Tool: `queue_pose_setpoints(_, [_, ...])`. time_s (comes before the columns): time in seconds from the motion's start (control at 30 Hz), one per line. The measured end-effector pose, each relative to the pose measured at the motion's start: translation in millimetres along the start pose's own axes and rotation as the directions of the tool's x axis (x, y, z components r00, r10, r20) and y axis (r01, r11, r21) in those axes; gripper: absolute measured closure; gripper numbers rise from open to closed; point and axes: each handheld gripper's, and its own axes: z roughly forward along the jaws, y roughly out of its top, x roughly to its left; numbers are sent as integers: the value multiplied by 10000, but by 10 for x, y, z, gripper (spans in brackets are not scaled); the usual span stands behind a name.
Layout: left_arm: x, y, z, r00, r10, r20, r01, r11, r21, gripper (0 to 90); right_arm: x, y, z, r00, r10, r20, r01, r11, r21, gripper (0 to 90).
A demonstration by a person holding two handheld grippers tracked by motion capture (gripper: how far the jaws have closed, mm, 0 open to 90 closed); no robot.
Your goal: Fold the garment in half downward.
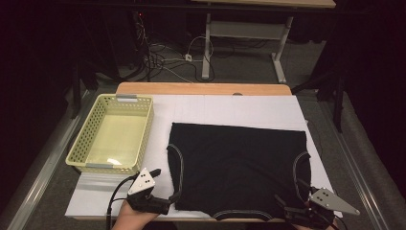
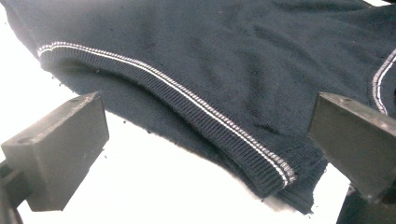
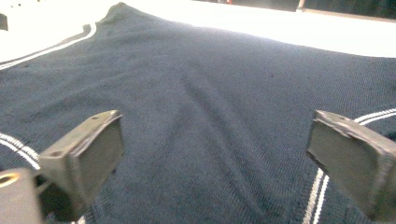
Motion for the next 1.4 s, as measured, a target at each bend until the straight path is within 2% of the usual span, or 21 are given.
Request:
queue_pose_setpoints(0.13, [-5,-25,5,9998,176,-124,-173,9996,206,0,13,30,26,10000,46,-3,-46,9999,-144,2])
queue_pose_setpoints(0.23, [7,-37,3,9999,118,-99,-116,9997,223,0,27,61,42,10000,-17,57,18,9998,-218,2])
queue_pose_setpoints(0.3, [3,-44,4,10000,93,13,-94,9997,243,0,34,83,57,10000,0,85,2,9997,-261,2])
queue_pose_setpoints(0.37, [-17,-42,10,9996,299,4,-299,9991,297,0,53,98,72,9999,29,119,-25,9995,-303,2])
queue_pose_setpoints(0.53, [-7,-22,32,9989,433,173,-436,9989,168,0,135,140,137,9999,-68,104,72,9992,-394,2])
queue_pose_setpoints(0.63, [3,-25,53,9977,593,316,-601,9979,229,0,201,170,210,9995,-327,4,327,9989,-330,2])
queue_pose_setpoints(1.1, [42,-14,70,9993,200,300,-202,9998,49,0,466,421,427,9975,-545,-451,524,9975,-468,2])
queue_pose_setpoints(1.2, [46,-4,86,9993,210,312,-212,9998,50,0,523,458,513,9960,-705,-543,681,9967,-441,2])
queue_pose_setpoints(1.4, [37,13,112,9990,316,331,-318,9995,72,0,630,529,664,9931,-740,-911,687,9959,-597,2])
